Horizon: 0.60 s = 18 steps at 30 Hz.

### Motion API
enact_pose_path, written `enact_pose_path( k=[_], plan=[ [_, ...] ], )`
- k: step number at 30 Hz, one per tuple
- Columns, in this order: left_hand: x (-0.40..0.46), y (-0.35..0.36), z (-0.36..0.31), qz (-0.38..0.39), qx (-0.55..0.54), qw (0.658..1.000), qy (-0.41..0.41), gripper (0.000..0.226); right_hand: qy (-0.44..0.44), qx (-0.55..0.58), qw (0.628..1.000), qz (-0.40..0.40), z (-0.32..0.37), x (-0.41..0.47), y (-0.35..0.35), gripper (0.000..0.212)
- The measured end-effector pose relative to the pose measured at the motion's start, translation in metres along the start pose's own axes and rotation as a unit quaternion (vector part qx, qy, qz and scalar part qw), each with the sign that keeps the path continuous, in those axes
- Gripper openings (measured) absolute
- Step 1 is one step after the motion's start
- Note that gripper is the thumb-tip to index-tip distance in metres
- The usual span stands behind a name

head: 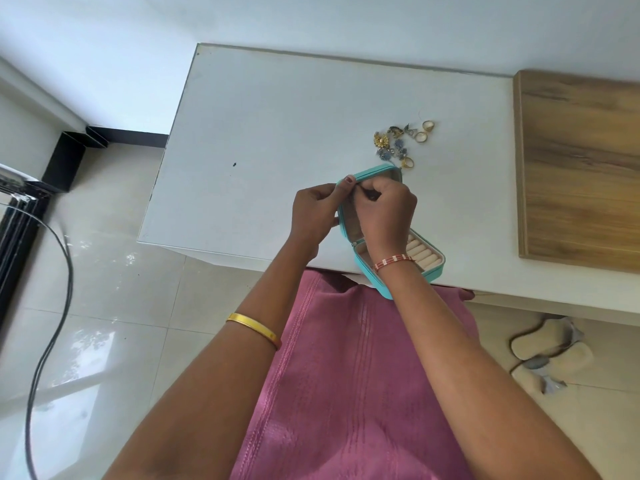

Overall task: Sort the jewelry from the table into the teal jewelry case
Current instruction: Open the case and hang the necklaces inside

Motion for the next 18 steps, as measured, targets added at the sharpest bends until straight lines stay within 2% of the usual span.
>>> enact_pose_path(
  k=[5,10,18],
  plan=[
    [-0.001,0.0,0.002,0.0,-0.007,1.0,-0.007,0.024,0.062,-0.006,0.998,0.025,0.005,0.01,-0.007,0.016],
    [0.0,-0.003,0.004,0.008,-0.019,1.0,-0.022,0.029,0.13,0.013,0.99,0.058,-0.005,0.018,-0.013,0.011],
    [0.002,-0.005,0.002,0.026,-0.022,0.999,-0.027,0.031,0.085,-0.019,0.993,0.086,-0.004,0.015,-0.02,0.013]
  ],
)
Point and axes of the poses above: each hand's wrist, its own x-axis towards the middle knuckle, its own y-axis out of the palm, z = x × y, the point moved 1 cm from there along x, towards the middle knuckle, and after that the axes turned 13 degrees about x, right-handed, at the moved point
